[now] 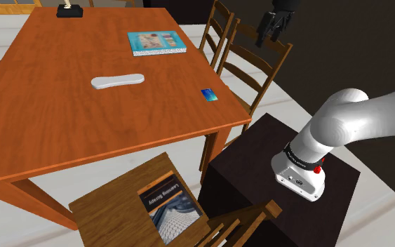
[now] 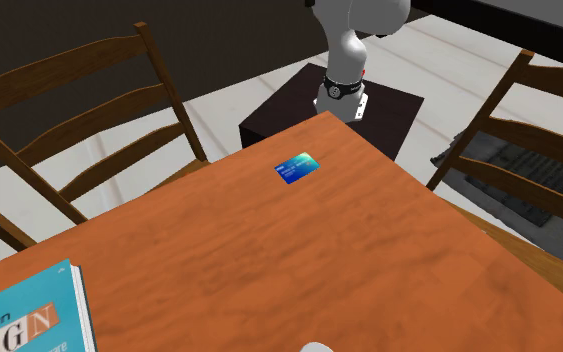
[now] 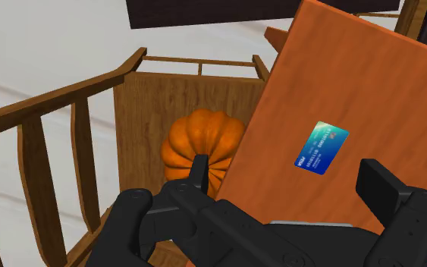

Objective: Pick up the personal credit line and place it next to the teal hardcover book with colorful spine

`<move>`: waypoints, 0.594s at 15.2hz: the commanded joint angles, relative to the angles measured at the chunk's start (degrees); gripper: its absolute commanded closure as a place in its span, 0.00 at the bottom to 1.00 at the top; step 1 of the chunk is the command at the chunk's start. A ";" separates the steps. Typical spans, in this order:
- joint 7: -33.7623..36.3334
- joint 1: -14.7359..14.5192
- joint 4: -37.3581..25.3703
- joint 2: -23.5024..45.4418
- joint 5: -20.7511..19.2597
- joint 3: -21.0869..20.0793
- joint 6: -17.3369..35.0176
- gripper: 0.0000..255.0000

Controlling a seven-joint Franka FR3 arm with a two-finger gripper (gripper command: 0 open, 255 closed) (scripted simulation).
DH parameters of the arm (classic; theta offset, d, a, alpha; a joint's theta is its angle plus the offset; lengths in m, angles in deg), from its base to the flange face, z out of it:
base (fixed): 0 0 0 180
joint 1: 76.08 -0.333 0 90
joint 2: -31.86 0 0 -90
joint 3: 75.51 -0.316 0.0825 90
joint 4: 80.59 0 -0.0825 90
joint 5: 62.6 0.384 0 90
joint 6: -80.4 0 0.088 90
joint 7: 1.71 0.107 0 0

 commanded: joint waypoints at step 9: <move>12.05 -0.23 4.43 10.77 5.26 -5.87 10.00 0.00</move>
